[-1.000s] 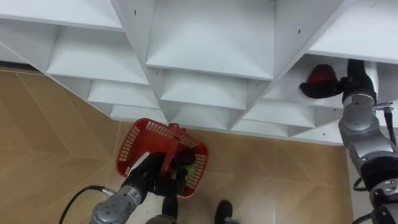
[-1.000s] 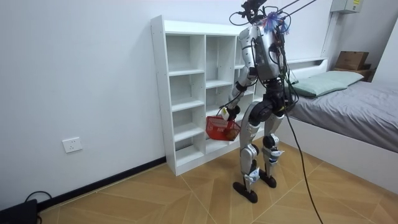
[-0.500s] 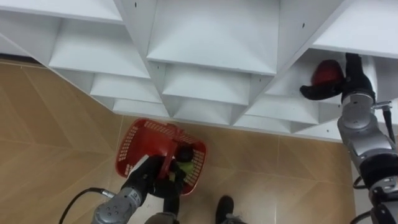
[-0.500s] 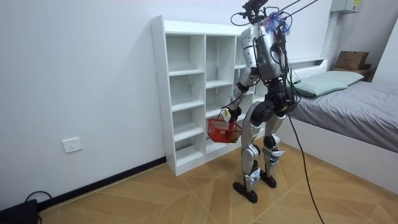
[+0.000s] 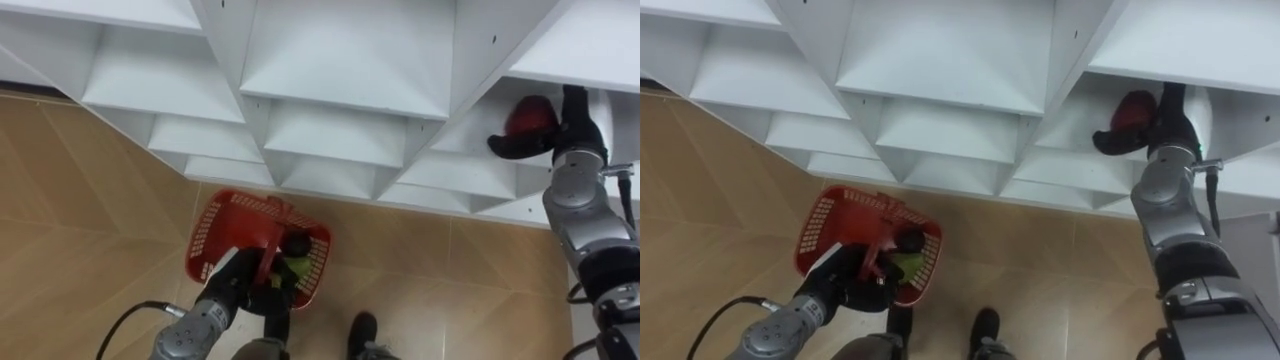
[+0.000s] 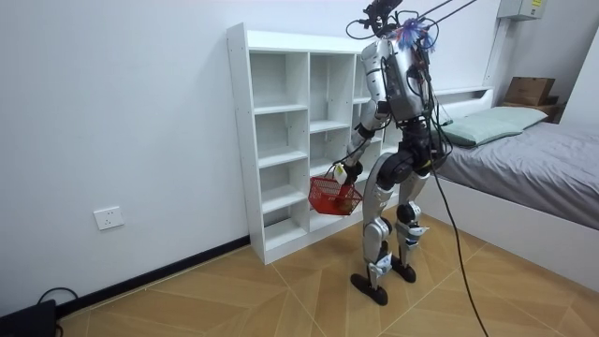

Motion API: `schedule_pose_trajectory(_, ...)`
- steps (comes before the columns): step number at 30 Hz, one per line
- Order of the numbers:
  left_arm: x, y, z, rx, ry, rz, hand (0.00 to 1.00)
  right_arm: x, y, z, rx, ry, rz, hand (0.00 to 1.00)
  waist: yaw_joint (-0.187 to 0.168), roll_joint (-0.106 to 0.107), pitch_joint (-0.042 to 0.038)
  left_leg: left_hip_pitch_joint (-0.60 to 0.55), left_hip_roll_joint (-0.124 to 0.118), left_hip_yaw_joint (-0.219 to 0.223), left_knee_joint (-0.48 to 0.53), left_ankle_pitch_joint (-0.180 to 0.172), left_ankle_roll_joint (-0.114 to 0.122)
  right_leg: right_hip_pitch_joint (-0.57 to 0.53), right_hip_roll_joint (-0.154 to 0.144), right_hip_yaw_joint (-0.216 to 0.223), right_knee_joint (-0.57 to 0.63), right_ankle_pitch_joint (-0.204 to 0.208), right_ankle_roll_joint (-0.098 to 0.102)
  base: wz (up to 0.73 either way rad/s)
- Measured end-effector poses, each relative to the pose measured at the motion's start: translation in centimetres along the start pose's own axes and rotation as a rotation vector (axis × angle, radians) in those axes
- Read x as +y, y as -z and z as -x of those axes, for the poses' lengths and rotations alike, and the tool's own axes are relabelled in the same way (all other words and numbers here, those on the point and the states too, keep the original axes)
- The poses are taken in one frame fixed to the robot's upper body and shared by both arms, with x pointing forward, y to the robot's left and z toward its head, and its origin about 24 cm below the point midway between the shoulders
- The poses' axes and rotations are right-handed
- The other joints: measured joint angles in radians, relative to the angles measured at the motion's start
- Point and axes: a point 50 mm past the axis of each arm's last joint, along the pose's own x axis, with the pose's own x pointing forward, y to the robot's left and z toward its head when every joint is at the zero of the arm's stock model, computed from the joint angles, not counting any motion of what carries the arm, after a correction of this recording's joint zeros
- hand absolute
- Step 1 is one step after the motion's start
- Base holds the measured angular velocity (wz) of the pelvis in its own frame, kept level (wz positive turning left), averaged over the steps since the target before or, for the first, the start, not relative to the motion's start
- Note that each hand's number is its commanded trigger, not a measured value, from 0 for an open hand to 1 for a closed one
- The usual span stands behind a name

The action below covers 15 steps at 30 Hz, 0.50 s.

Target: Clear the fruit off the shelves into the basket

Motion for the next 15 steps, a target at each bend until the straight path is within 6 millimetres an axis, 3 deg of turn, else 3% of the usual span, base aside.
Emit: schedule_pose_trajectory(15, -0.57, -0.54, -0.32, -0.013, 0.029, -0.024, 1.00, -0.16, 0.06, -0.04, 0.002, 0.020, -0.006, 1.00, 0.001, -0.002, 0.0021, -0.015, 0.000, 0.001, 0.002, 0.002, 0.002, -0.014, -0.003, -0.008, 0.004, 0.000, 0.000, 0.00)
